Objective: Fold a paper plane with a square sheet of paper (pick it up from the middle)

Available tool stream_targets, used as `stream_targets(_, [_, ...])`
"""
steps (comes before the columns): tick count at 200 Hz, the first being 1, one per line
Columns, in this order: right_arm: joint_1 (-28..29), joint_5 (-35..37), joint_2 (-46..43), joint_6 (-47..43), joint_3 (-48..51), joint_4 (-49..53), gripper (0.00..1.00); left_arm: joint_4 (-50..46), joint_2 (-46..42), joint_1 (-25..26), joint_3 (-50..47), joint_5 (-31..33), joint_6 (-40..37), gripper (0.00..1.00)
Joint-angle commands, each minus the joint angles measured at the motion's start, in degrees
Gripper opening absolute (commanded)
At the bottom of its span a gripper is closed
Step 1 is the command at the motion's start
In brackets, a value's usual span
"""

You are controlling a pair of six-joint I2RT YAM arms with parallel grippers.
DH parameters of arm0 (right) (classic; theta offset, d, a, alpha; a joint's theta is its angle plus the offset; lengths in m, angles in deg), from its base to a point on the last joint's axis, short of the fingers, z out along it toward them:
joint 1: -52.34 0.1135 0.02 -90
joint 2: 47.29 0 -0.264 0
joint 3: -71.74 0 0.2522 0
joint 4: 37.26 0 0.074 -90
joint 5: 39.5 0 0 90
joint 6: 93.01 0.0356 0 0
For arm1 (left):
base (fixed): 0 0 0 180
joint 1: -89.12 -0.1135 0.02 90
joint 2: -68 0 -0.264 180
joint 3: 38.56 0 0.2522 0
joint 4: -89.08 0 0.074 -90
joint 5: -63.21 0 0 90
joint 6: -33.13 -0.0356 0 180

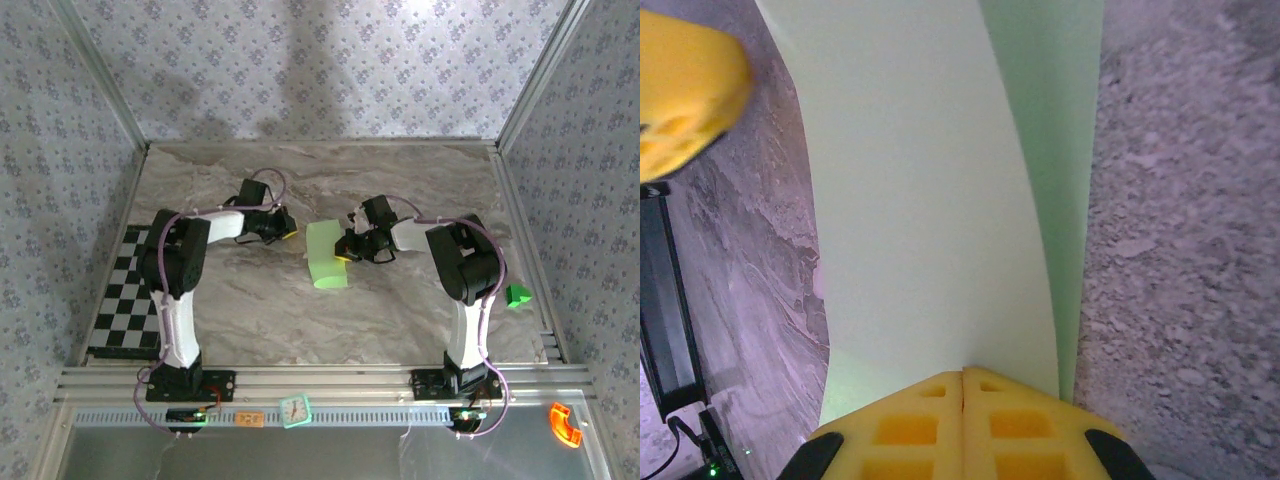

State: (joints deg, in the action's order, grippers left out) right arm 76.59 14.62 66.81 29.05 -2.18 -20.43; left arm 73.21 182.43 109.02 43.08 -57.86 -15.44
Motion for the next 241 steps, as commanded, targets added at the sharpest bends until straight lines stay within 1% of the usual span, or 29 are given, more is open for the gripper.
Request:
stream_targets(1, [-0.80, 17.60, 9.00, -2.26, 5.07, 12.03, 0.06, 2.09, -3.87, 2.88, -0.74, -0.69, 0.07, 0.00])
stream_targets(33, [-0.83, 17.60, 9.03, -2.32, 5.03, 12.05, 0.06, 5.68, -0.86, 6.38, 0.42, -2.59, 2.29, 0.00])
stream_targets(73, [-0.87, 17.62, 8.94, -2.35, 5.08, 11.98, 0.06, 5.99, 3.70, 7.26, 2.92, -3.01, 3.39, 0.00])
stream_targets(101, [-0.85, 17.77, 9.01, -2.35, 5.14, 11.90, 0.06, 3.49, 5.39, 6.17, 4.76, -0.46, 3.16, 0.00])
stream_targets(177, [-0.87, 18.08, 8.95, -2.30, 5.32, 11.96, 0.06, -1.53, 9.57, 0.66, 8.54, 4.48, 3.51, 0.00])
stream_targets(205, [-0.95, 18.04, 8.60, -1.76, 5.29, 11.69, 0.06, -3.16, 8.08, -0.20, 9.47, 4.35, 2.61, 0.00])
stream_targets(225, [-0.76, 17.69, 7.86, -0.09, 5.27, 11.12, 0.06, -3.05, 3.47, -0.15, 8.62, 4.44, 3.33, 0.00])
stream_targets(241, [-0.35, 17.68, 6.58, 2.65, 5.55, 10.27, 0.06, -0.85, -1.14, 0.42, 5.94, 4.71, 5.11, 0.00])
